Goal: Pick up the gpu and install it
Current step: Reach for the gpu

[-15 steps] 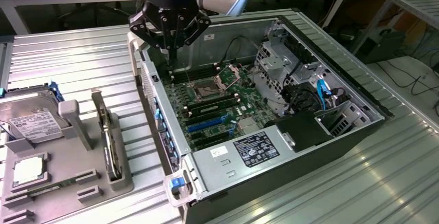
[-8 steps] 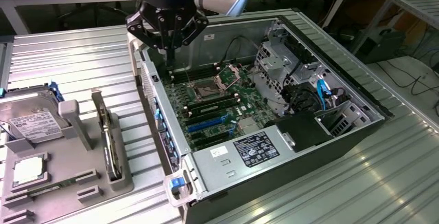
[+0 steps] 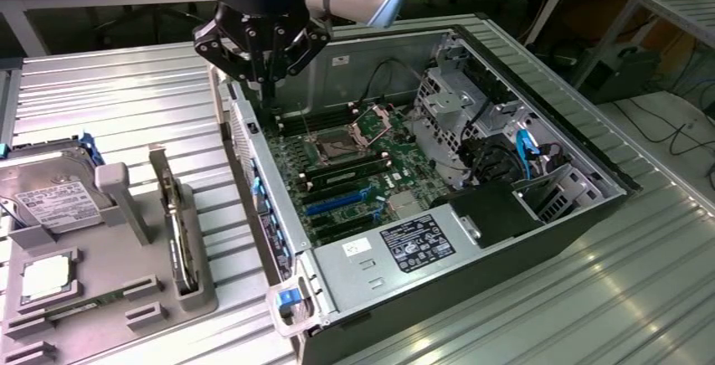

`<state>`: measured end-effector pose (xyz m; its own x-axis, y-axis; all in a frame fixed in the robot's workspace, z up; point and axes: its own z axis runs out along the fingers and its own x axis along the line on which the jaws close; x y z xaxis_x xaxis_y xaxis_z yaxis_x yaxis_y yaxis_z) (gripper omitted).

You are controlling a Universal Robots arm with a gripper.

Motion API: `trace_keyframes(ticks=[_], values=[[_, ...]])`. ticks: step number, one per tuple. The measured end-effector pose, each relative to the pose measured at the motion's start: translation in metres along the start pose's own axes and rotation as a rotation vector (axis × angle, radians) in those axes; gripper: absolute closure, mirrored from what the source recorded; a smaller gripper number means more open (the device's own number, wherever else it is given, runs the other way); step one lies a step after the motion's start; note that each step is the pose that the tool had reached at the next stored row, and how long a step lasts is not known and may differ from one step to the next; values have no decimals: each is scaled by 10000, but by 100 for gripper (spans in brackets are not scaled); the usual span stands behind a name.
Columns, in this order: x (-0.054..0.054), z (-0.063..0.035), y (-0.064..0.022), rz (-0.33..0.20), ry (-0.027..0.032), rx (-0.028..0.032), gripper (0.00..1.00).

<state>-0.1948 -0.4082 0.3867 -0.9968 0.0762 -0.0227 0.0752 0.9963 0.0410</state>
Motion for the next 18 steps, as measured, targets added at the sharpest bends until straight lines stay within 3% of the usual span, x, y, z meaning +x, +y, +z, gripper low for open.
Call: trace_keyframes(ticks=[18], values=[[139, 1, -11, -105, 5, -2, 89]])
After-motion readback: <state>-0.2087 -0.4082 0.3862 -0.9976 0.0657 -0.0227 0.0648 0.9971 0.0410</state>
